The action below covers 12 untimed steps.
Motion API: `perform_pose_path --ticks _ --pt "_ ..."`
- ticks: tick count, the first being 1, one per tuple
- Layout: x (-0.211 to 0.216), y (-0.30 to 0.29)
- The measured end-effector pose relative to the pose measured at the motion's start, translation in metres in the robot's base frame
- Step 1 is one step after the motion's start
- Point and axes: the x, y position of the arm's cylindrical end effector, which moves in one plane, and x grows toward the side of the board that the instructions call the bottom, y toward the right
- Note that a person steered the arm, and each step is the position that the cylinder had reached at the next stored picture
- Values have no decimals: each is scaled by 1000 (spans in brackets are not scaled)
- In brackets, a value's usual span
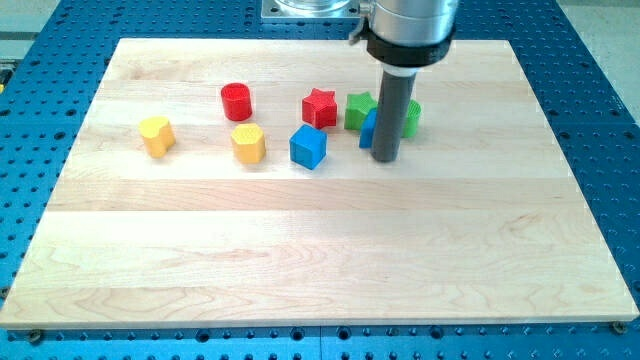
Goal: Move the green star and blue cube to the bottom left
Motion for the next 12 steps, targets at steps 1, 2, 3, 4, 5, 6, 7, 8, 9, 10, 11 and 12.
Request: perform_pose_path --ticks 1,2,3,4,5,6,7,8,9,10,11,12 --pt "-4 42" --pt "-58 53" --pt "-74 43" --pt "-79 25" --pt "-123 42" --pt "-115 5" --pt "-64 -17" --pt "-41 -55" --pt "1 -98" --pt "47 -144" --pt "38 -81" --pt "37 -51"
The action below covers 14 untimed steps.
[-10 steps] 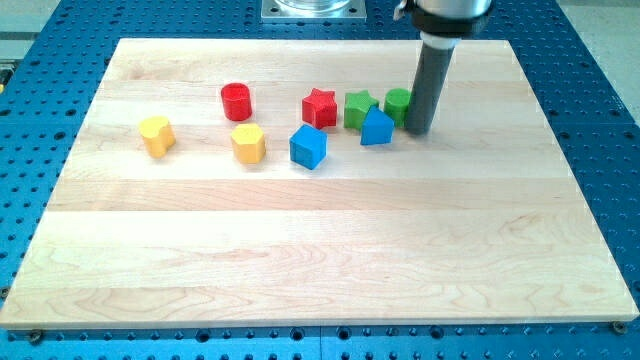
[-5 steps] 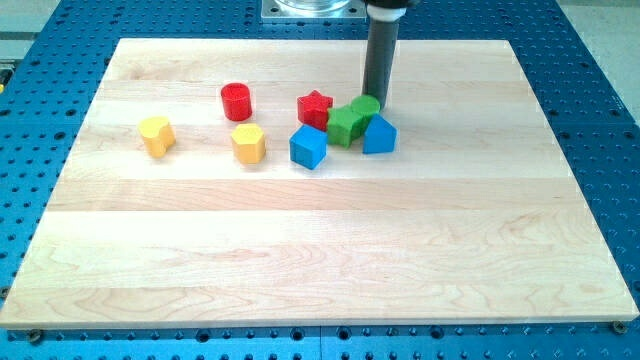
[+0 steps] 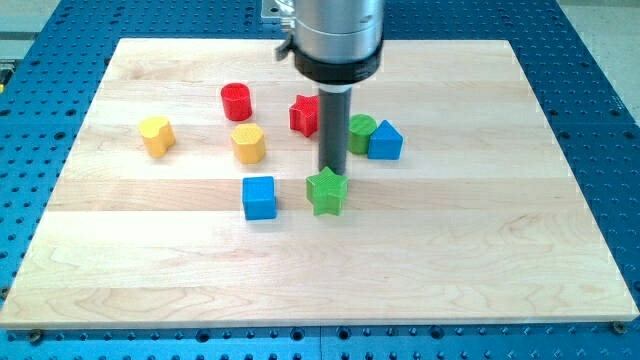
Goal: Move the green star and blue cube to the bottom left
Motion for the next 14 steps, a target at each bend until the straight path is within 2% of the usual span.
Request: perform_pose_path --ticks 1,2,3,4,5,6,7,8,9,10,11,13,14 --pt "20 40" --pt "20 -34" --pt "38 -128" --pt "69 -142" --pt "94 -251" --pt "92 -201" --pt "25 -172" --pt "20 -139" --pt "11 -56" --pt "26 6" --pt "62 2" --pt "63 -91" --pt "63 -181"
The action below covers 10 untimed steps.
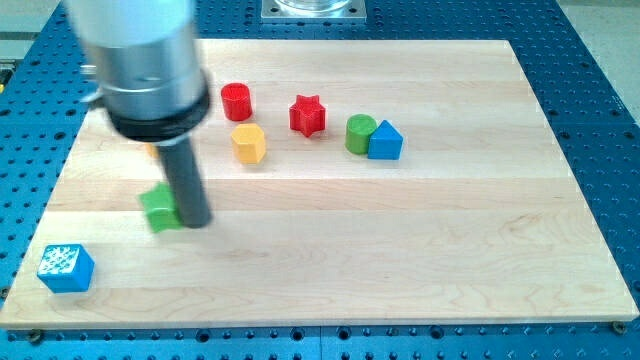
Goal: Move the green star and blue cube to the bottom left
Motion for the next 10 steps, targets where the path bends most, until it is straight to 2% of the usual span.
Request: perform_pose_path --ticks 1,2,3,4,5,6,7,8,10 --pt "-2 50" --pt "-14 70" --pt "-45 49" --pt "-43 -12" --pt "7 -40" --pt "27 -52" --pt "33 4" --pt "27 108" --pt "-63 295"
